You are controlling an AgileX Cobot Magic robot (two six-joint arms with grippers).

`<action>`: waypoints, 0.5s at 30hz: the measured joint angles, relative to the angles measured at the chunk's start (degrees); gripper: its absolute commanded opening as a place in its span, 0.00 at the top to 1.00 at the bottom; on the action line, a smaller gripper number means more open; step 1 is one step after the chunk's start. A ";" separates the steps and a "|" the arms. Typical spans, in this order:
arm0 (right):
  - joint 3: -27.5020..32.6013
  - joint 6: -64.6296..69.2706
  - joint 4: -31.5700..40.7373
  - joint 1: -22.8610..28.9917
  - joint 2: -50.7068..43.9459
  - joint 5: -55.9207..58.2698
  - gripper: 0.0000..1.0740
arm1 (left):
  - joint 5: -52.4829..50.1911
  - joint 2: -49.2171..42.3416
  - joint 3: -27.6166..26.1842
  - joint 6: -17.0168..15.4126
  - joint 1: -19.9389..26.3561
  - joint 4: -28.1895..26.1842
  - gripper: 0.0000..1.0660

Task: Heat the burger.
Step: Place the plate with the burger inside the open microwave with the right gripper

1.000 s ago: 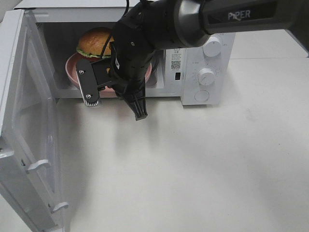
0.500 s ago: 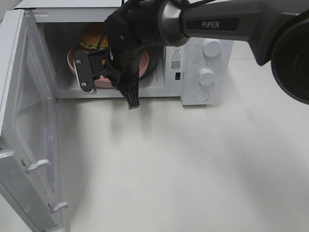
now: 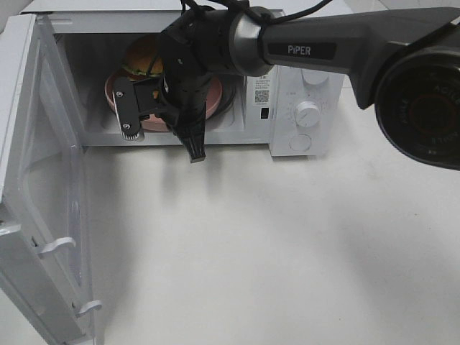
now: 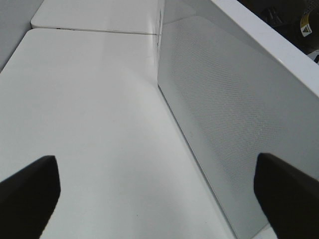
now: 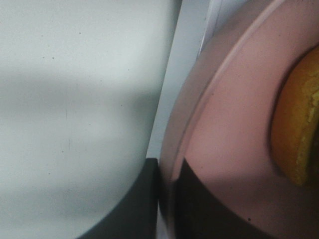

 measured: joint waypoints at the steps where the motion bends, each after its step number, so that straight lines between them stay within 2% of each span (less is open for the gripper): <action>1: 0.00 0.00 0.00 0.00 0.00 0.00 0.97 | 0.00 0.00 0.00 0.00 0.00 0.00 0.08; 7: -0.46 0.00 0.23 0.00 0.29 -0.40 0.88 | 0.00 0.00 0.00 0.00 0.00 0.00 0.08; 15: -0.92 0.00 1.15 0.00 0.29 -2.52 0.67 | 0.00 0.00 0.00 0.00 0.00 0.00 0.08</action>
